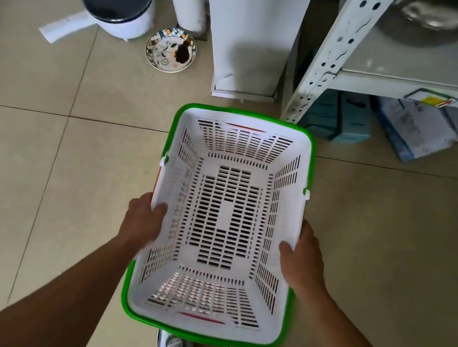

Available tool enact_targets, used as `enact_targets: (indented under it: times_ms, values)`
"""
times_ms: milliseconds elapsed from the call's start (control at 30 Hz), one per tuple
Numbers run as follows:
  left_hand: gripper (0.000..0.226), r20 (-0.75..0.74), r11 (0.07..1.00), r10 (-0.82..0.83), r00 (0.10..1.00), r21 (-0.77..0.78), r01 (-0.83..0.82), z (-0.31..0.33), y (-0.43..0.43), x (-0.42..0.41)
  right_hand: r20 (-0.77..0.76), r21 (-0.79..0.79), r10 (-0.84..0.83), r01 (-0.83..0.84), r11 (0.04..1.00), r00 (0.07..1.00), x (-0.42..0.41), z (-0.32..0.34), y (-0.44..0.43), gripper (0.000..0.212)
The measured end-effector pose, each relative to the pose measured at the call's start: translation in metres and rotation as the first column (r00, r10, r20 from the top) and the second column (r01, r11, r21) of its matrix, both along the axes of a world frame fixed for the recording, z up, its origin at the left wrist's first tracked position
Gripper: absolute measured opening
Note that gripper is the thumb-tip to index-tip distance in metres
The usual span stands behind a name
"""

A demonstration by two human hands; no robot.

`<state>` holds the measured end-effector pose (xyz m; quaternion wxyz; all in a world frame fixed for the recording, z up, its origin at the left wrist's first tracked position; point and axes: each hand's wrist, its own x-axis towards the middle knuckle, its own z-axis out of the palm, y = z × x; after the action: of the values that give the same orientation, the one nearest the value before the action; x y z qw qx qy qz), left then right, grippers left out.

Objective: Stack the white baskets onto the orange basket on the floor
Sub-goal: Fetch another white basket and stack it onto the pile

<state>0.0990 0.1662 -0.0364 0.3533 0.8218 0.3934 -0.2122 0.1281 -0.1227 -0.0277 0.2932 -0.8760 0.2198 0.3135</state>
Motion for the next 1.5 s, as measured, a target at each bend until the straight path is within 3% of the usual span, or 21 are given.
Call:
enact_targets:
  times_ms: [133,300,767,1100,1267,1500]
  values:
    - [0.036,-0.02,0.998,0.041,0.999,-0.042,-0.042,0.0,0.007,-0.004,-0.092,0.082,-0.111,0.118,0.99,0.99,-0.007,0.0,0.0,0.049]
    - [0.037,-0.015,0.948,0.11,0.994,-0.3,-0.109,0.008,0.005,0.01,-0.085,0.152,-0.22,0.23,0.961,0.972,-0.011,0.002,-0.002,0.048]
    - [0.027,0.003,0.878,0.312,0.95,-0.382,-0.287,0.092,0.052,0.005,-0.071,0.313,-0.124,0.14,0.939,0.99,0.035,0.065,0.039,0.036]
    - [0.024,0.084,0.873,0.397,0.914,-0.342,-0.347,0.123,0.206,0.053,0.006,0.476,-0.066,0.055,0.878,0.998,0.096,0.088,0.196,0.038]
    - [0.029,0.087,0.872,0.384,0.919,-0.36,-0.33,0.112,0.299,0.095,0.02,0.483,-0.086,0.065,0.873,0.996,0.134,0.079,0.286,0.042]
    - [0.034,0.037,0.87,0.323,0.946,-0.405,-0.282,0.077,0.422,0.156,0.018,0.533,-0.125,0.096,0.841,0.992,0.18,0.046,0.392,0.028]
